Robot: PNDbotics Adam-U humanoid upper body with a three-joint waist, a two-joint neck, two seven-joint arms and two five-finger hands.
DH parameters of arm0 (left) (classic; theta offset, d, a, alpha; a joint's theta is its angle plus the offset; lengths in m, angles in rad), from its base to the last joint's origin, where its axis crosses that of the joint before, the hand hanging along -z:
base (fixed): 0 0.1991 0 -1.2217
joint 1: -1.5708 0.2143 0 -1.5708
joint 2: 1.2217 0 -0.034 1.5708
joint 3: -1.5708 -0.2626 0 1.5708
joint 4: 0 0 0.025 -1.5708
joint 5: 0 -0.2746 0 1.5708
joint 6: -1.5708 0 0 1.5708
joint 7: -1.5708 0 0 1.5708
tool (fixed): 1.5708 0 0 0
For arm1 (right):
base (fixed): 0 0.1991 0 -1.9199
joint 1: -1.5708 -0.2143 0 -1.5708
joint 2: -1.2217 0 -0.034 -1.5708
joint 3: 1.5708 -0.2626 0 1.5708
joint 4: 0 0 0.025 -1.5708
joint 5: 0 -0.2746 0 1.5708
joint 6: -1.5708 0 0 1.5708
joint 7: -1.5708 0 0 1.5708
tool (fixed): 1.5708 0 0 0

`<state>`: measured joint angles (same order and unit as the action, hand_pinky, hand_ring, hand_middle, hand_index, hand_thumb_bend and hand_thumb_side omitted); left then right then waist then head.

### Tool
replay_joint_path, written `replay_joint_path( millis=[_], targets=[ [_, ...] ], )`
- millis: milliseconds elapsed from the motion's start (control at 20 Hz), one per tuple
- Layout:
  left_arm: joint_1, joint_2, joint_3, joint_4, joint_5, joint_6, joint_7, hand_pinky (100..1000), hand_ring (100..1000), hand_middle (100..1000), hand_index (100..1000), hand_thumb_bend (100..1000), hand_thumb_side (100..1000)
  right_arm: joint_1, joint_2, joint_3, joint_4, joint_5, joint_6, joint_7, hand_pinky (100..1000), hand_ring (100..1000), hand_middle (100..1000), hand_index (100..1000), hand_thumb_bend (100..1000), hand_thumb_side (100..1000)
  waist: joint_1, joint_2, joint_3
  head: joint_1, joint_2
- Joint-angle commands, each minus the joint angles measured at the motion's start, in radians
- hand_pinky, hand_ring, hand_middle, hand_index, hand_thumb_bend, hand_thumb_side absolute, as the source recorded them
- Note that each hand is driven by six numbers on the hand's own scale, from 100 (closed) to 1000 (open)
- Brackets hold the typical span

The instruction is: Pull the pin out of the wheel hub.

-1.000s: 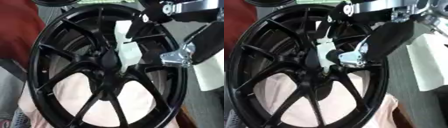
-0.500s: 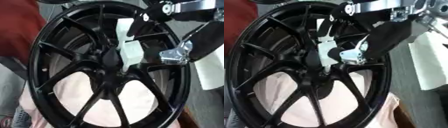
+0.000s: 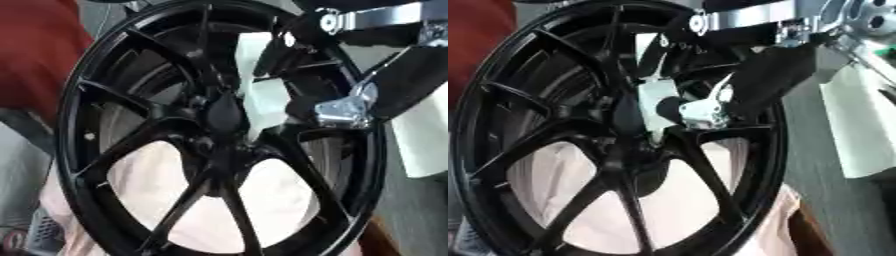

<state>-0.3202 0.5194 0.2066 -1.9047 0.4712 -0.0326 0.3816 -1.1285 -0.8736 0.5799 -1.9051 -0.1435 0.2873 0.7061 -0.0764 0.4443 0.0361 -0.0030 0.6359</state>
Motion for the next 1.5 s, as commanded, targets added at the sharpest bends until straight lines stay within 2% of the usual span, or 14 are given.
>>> replay_joint_path(
  millis=[50, 900, 1500],
  targets=[
    [-0.011, 0.013, 0.002, -0.013, 0.004, 0.000, -0.005, 705, 692, 632, 734, 199, 691, -0.011, -0.009, -0.008, 0.010, 0.021, -0.010, 0.000, 852, 869, 844, 861, 205, 474, 0.004, -0.018, 0.002, -0.004, 0.004],
    [-0.016, 0.005, 0.003, -0.013, 0.007, 0.001, -0.009, 706, 694, 632, 734, 194, 699, -0.005, 0.003, 0.001, 0.048, 0.063, -0.053, 0.041, 843, 852, 818, 849, 253, 454, -0.001, -0.001, 0.010, -0.006, 0.020],
    [-0.019, -0.001, 0.002, -0.013, 0.009, 0.001, -0.011, 706, 690, 633, 734, 190, 704, -0.004, 0.020, 0.010, 0.083, 0.108, -0.081, 0.047, 828, 827, 787, 833, 279, 385, -0.003, 0.003, 0.020, -0.008, 0.027]
  ],
)
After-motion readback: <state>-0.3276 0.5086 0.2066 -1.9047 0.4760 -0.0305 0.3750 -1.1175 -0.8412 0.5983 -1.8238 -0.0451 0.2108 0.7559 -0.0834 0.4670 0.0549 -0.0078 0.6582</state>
